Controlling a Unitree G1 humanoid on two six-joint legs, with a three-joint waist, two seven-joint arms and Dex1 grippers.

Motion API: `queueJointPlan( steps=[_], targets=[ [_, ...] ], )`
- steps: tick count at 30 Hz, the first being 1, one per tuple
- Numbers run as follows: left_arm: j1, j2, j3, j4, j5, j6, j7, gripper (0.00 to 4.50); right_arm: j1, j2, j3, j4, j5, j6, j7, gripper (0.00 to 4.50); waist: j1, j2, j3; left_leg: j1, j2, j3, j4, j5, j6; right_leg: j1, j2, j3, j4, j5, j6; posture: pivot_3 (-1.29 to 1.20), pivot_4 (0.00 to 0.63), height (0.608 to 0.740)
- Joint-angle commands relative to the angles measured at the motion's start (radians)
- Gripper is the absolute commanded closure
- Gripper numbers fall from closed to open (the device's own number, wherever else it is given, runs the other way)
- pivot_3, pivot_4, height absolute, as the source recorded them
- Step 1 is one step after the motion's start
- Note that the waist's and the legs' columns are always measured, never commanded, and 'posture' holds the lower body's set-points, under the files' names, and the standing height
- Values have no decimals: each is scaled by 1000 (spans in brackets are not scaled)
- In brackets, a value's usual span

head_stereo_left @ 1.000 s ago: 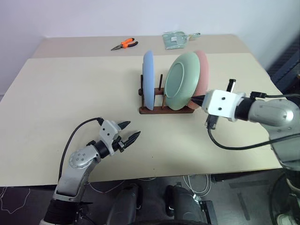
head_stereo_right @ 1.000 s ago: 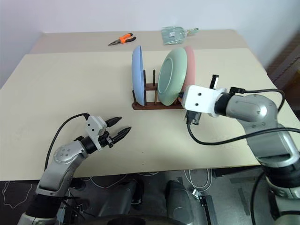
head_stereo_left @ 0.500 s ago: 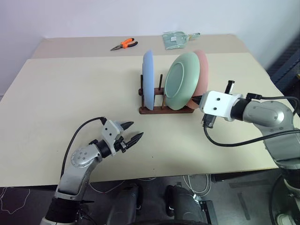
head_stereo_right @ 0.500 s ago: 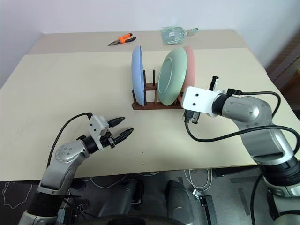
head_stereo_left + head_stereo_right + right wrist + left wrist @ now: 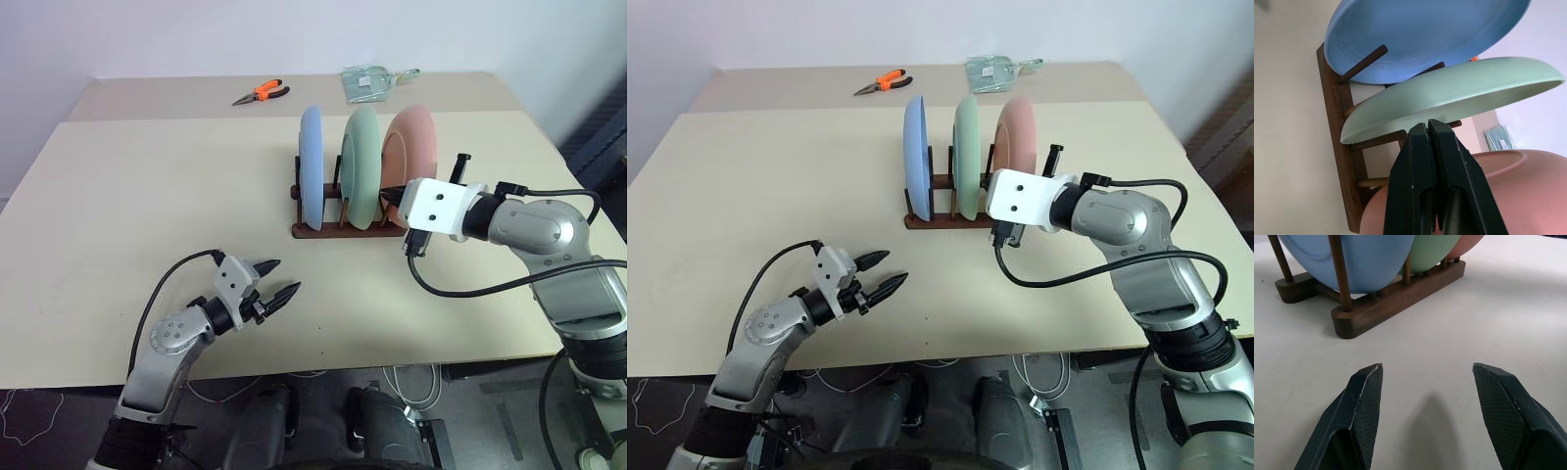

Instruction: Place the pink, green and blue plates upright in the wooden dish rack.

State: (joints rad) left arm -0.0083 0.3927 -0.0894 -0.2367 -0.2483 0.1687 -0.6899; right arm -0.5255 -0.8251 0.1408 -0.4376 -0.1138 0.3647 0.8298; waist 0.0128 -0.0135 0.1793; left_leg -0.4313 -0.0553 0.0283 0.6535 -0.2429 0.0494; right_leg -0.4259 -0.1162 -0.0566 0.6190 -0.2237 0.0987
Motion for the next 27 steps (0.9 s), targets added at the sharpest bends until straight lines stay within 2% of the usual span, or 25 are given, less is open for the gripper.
queueJointPlan(
  steps=[1,6,12,20,27],
  targets=[
    [-1,4,-4,-26,1,-16,-2,1497,30,-41,-87,-41,45,-4,33,4478,2,0,0,0,0,0,0,0,0,0,0,0,0,0,0,0,150,740],
    [-3,30,37,-5,4,-23,9,1497,192,-85,-248,-103,224,90,131,4478,2,0,0,0,0,0,0,-1,1,1,0,0,-2,0,0,0,150,740],
    [9,104,176,60,-7,-46,29,1497,314,-10,-423,42,333,66,80,4478,-1,1,-1,2,0,0,0,-1,1,2,0,0,-1,0,0,0,150,740],
    [40,151,264,78,-3,-51,58,1497,330,75,-377,415,271,-193,7,4478,0,2,-1,3,0,1,0,-1,1,3,-1,0,-2,0,0,0,150,740],
    [93,137,269,31,0,-59,84,1497,304,123,-318,542,282,-294,15,4478,-1,3,-1,4,0,1,-1,-1,1,4,-1,1,-1,0,0,0,150,740]
  ],
)
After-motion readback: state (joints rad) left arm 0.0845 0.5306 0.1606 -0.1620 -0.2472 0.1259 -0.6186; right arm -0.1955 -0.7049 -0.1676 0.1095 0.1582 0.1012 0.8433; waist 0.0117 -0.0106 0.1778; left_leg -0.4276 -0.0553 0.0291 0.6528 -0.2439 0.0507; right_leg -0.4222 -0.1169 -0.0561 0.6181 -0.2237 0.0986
